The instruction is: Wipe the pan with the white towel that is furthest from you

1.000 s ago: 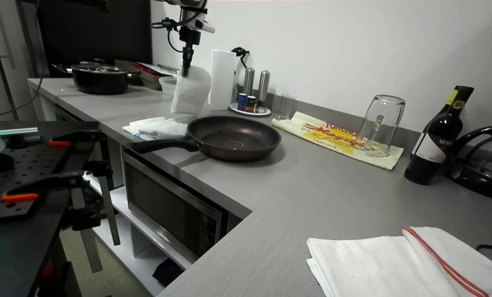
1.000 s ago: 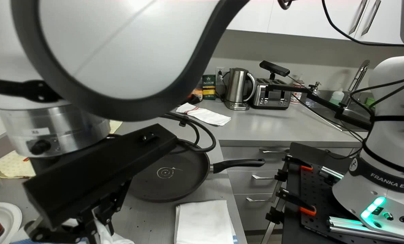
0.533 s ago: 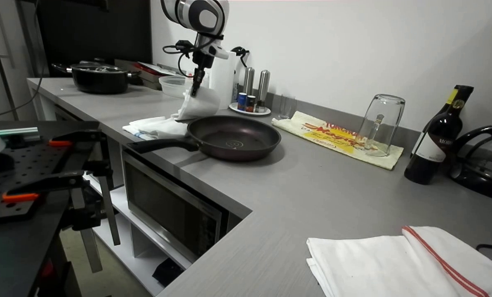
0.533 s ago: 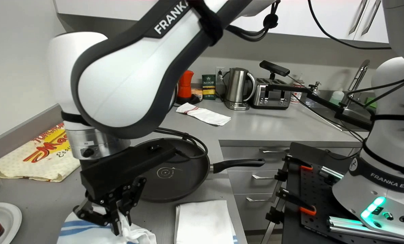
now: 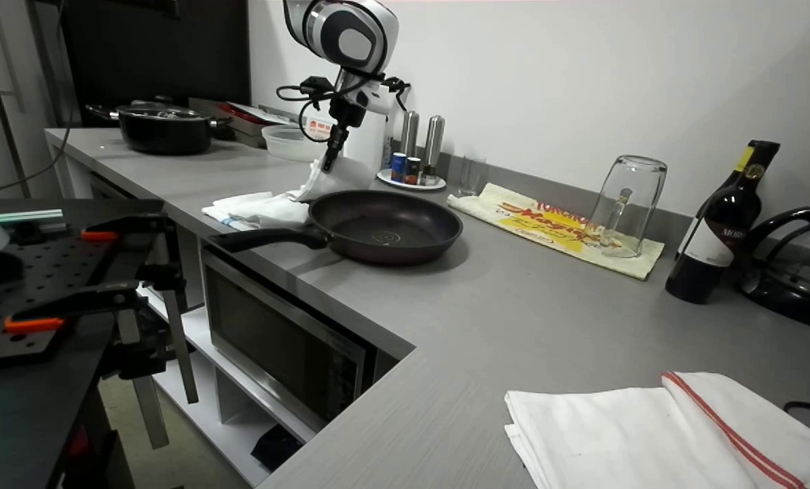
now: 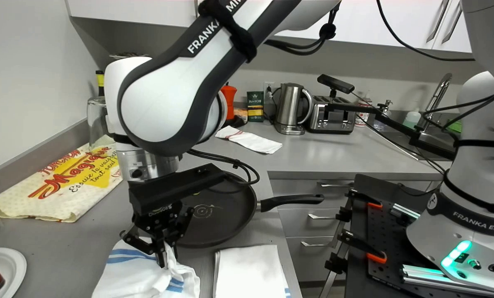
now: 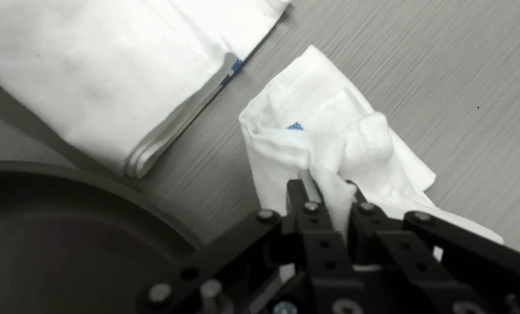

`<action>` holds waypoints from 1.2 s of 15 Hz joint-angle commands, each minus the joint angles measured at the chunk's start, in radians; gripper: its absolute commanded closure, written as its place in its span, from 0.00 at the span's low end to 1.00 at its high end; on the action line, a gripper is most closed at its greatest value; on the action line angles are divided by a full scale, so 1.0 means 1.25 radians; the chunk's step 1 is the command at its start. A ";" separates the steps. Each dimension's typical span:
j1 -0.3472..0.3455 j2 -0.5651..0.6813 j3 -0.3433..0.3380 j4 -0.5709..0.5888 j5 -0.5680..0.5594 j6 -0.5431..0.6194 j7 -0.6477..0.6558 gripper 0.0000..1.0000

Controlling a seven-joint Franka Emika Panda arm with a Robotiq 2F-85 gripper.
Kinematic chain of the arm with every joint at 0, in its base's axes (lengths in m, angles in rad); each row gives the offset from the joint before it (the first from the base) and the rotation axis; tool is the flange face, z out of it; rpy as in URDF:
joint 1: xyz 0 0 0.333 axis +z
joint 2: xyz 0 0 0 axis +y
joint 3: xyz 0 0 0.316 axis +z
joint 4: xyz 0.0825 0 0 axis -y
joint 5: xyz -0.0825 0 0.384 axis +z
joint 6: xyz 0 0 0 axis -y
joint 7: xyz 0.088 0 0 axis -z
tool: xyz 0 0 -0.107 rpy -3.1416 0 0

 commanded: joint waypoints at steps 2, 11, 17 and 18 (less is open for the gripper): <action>0.009 -0.019 0.006 -0.020 0.042 -0.015 -0.030 0.64; 0.047 -0.089 0.031 -0.031 0.051 -0.127 -0.047 0.01; 0.037 -0.212 0.040 -0.090 0.065 -0.177 -0.075 0.00; 0.036 -0.236 0.041 -0.102 0.061 -0.179 -0.087 0.00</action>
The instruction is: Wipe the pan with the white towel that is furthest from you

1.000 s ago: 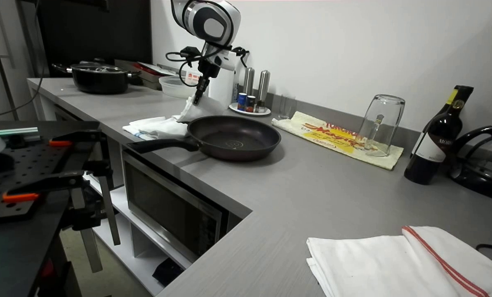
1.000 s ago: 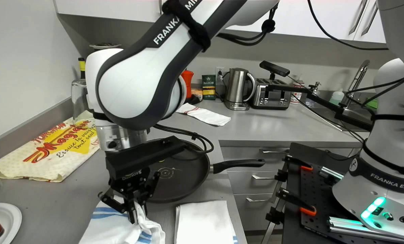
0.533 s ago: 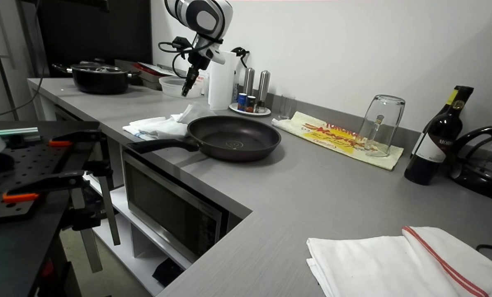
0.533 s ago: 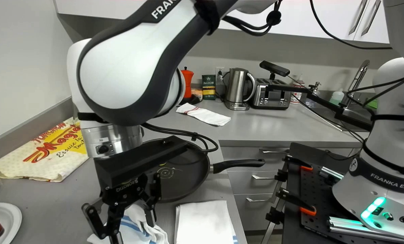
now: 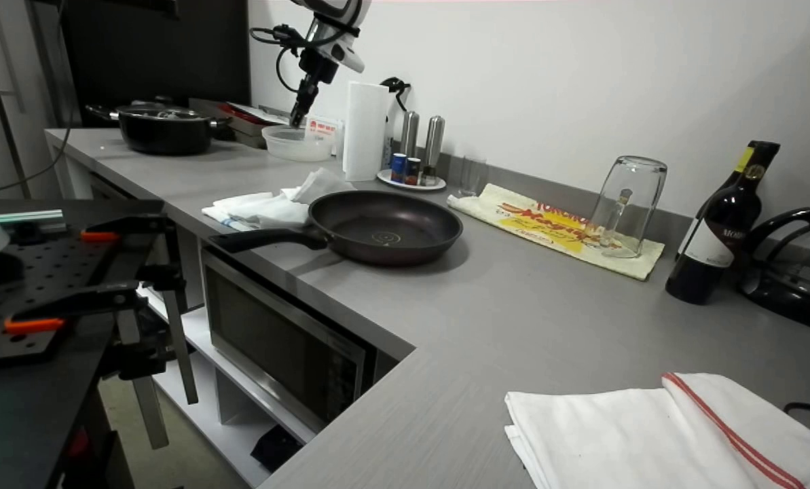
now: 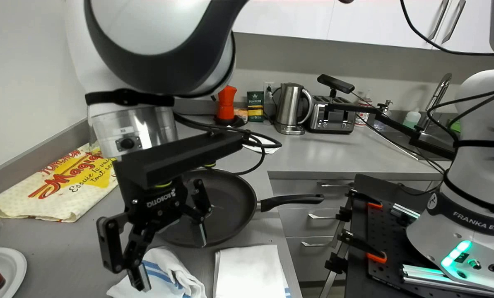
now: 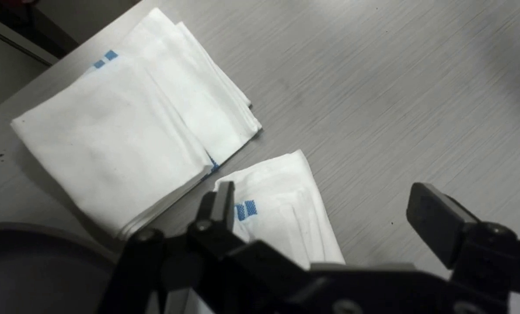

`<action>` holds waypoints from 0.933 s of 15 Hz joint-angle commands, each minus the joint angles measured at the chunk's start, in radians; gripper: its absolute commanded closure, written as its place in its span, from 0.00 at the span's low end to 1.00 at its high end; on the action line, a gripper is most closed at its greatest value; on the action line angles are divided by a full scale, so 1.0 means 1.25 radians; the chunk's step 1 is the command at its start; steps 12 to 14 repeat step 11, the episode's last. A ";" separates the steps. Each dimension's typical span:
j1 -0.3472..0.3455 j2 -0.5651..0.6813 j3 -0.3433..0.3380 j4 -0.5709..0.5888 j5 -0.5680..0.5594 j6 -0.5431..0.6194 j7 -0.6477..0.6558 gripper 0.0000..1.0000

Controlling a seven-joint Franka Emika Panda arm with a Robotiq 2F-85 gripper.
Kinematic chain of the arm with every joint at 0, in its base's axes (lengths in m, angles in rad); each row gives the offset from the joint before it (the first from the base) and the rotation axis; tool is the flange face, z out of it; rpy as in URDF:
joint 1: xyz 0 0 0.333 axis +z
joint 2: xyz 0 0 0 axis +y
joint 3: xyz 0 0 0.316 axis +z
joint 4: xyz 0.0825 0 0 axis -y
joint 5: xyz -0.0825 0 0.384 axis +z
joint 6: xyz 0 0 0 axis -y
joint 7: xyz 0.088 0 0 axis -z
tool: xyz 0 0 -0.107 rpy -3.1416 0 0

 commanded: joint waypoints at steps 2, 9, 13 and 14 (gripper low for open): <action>-0.010 -0.147 0.004 -0.092 0.012 -0.024 -0.072 0.00; -0.021 -0.234 0.013 -0.135 0.023 -0.038 -0.123 0.00; -0.022 -0.243 0.014 -0.146 0.024 -0.038 -0.125 0.00; -0.022 -0.243 0.014 -0.146 0.024 -0.038 -0.125 0.00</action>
